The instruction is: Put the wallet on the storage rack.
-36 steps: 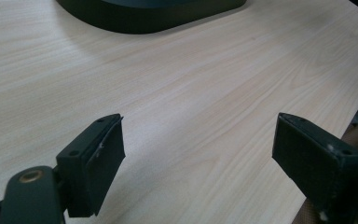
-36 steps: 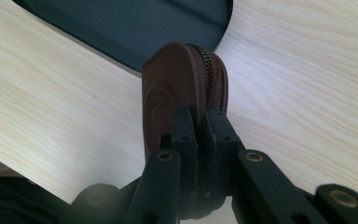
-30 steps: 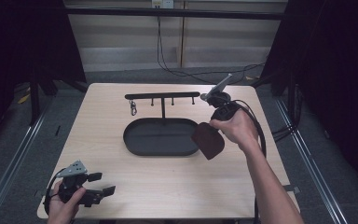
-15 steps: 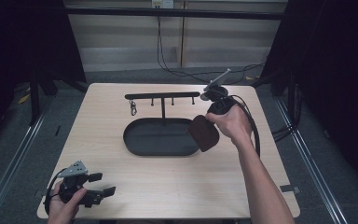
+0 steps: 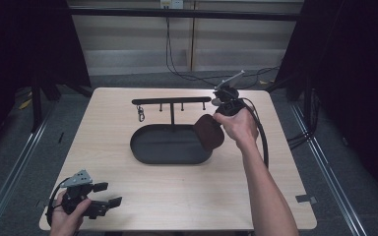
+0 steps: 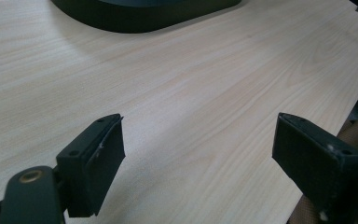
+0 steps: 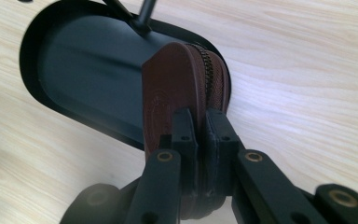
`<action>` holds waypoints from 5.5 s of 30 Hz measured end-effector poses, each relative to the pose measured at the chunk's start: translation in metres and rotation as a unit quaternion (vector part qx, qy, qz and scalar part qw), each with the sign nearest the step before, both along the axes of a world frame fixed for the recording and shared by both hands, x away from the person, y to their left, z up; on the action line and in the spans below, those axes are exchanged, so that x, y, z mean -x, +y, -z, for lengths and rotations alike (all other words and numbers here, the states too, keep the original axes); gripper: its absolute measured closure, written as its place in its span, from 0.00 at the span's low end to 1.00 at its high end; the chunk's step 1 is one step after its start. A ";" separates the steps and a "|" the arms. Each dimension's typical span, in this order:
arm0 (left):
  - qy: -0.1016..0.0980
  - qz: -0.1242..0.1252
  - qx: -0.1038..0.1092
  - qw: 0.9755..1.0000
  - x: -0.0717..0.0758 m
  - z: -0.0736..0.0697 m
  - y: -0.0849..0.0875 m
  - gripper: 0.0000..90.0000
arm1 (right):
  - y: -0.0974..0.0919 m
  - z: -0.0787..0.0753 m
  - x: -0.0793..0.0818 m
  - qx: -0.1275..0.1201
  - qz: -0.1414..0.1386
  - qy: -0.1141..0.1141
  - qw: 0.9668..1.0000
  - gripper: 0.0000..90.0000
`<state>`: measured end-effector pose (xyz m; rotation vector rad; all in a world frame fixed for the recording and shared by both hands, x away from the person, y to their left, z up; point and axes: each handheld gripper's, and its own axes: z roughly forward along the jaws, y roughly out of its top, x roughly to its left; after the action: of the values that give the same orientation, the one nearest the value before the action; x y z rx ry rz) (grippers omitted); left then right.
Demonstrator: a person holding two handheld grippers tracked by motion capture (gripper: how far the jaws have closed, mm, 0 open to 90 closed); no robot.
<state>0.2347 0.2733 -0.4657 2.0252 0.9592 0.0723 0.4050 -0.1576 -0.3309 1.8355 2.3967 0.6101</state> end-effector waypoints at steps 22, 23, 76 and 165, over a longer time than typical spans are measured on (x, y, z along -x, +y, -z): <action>-0.002 0.003 0.000 1.000 0.000 -0.001 0.000 0.18 | 0.002 0.039 -0.011 -0.064 0.037 -0.010 0.997 0.93; -0.002 0.003 0.001 1.000 0.000 -0.001 0.000 0.18 | 0.002 0.041 -0.011 -0.066 0.037 -0.011 0.997 0.93; 0.002 0.004 0.000 1.000 -0.001 0.000 0.001 0.18 | 0.000 0.097 -0.013 -0.091 0.063 -0.023 0.994 0.85; 0.007 -0.026 0.004 1.000 -0.005 0.001 0.007 0.18 | -0.098 0.127 0.196 -0.091 0.027 -0.195 0.976 0.30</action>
<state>0.2400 0.2801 -0.4666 1.9960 1.0191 0.0814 0.2092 -0.2552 -0.4579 1.6425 2.0868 1.0998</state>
